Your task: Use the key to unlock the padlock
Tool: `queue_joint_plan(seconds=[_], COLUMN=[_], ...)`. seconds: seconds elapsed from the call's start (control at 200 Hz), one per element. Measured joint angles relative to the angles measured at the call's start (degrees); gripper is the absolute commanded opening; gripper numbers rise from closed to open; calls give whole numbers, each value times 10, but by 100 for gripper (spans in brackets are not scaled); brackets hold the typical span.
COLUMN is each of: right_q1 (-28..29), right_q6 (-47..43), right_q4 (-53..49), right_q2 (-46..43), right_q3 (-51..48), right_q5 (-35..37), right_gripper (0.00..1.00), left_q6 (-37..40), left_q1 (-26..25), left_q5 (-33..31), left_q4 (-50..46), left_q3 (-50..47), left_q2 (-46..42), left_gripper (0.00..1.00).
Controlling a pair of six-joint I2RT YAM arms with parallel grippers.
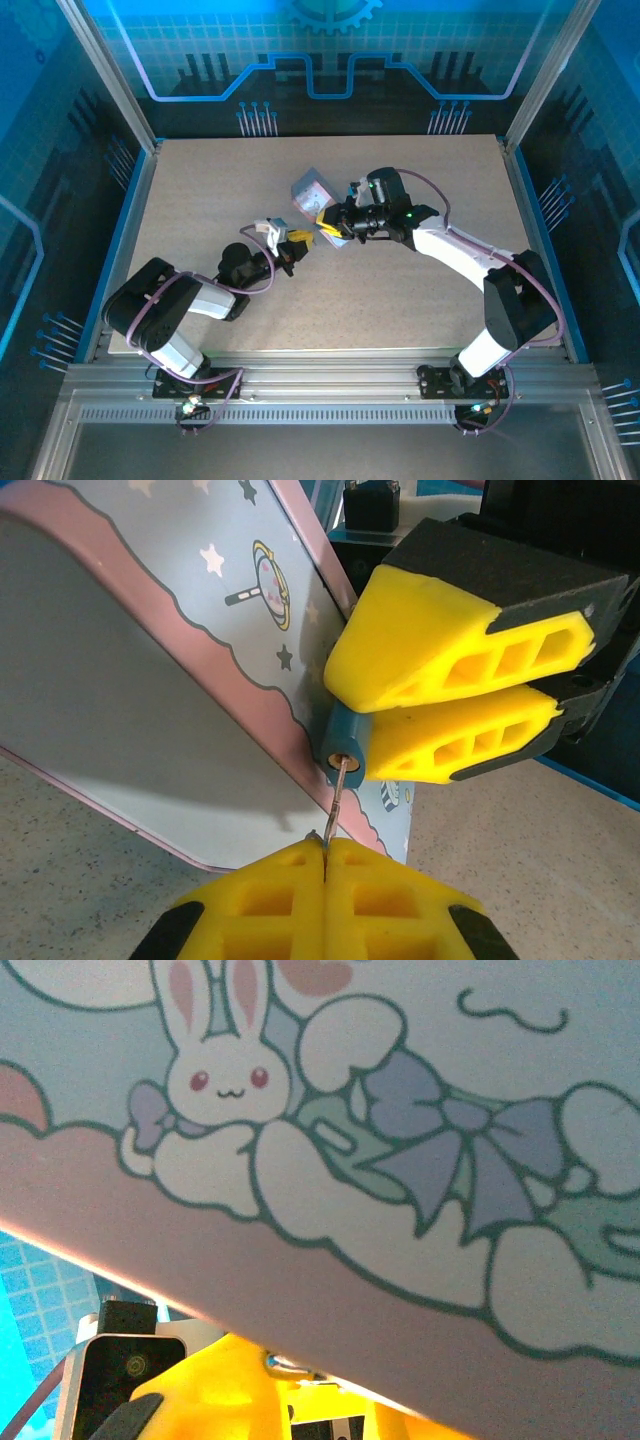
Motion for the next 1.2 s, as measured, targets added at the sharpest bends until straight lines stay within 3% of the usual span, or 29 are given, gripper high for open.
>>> queue_joint_plan(seconds=[0.75,1.2], right_q1=[0,3], right_q6=[-57,-139], right_q4=[-56,-125], right_q2=[0,10], right_q3=[19,49], right_q5=[20,43], right_gripper=[0,0], left_q6=[14,-16], left_q1=[-4,0], left_q5=[10,52], left_q4=[-3,-9], left_q3=[20,44], left_q2=[19,44], left_gripper=[0,0])
